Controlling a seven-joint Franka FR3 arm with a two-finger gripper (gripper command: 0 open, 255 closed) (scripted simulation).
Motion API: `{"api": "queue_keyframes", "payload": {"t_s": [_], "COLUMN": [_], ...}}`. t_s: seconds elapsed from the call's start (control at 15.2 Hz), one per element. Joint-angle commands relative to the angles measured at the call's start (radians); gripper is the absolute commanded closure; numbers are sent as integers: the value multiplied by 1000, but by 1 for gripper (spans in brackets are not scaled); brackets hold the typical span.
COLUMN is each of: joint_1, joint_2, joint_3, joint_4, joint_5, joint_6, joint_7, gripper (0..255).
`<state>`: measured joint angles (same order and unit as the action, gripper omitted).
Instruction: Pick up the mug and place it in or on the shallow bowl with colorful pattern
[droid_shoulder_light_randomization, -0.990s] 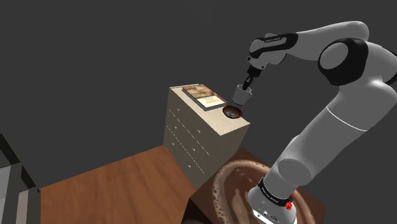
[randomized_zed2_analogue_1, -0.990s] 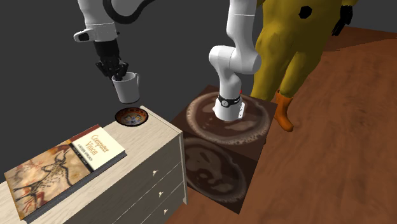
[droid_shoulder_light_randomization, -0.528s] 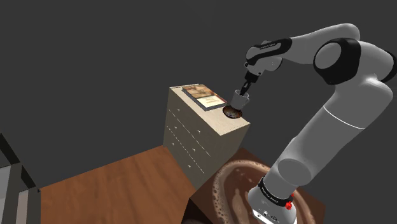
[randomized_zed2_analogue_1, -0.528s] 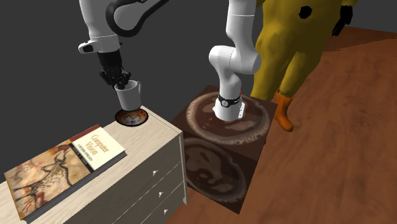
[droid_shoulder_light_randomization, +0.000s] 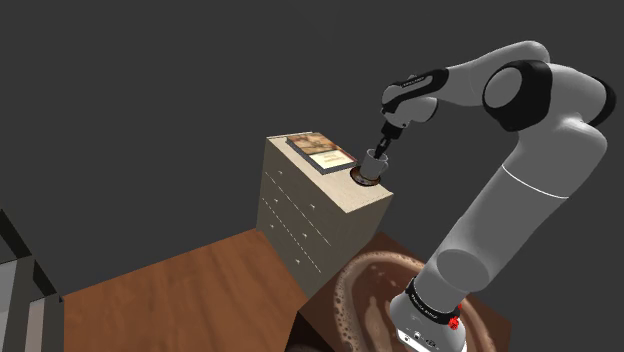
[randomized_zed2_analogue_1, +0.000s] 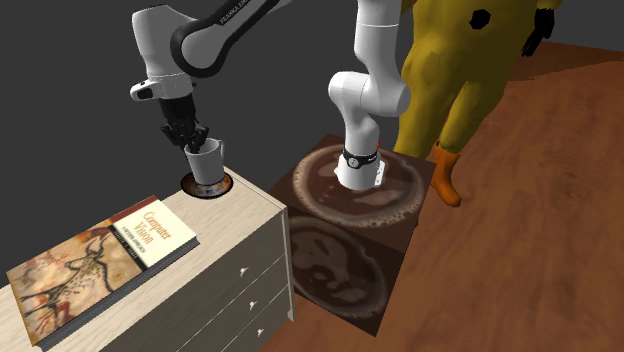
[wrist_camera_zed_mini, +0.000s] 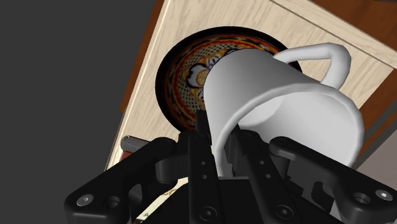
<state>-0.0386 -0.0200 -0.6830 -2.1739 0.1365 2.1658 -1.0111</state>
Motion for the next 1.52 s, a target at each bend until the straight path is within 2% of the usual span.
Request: {"api": "queue_keyframes", "payload": {"t_s": [0.0,0.33,0.4,0.73,0.99,1.45], "joint_1": [0,0,0,0,-4,-5], "joint_2": [3,3,3,3,-62,-62], "joint_3": [0,0,0,0,2,4], "joint_4": [-3,-3,-3,-4,70,70], "joint_5": [3,3,3,3,-53,-52], "joint_6": [6,6,6,6,-114,-114], "joint_7": [-2,-2,-1,-1,38,38], "gripper": [255,255,0,0,0,0]}}
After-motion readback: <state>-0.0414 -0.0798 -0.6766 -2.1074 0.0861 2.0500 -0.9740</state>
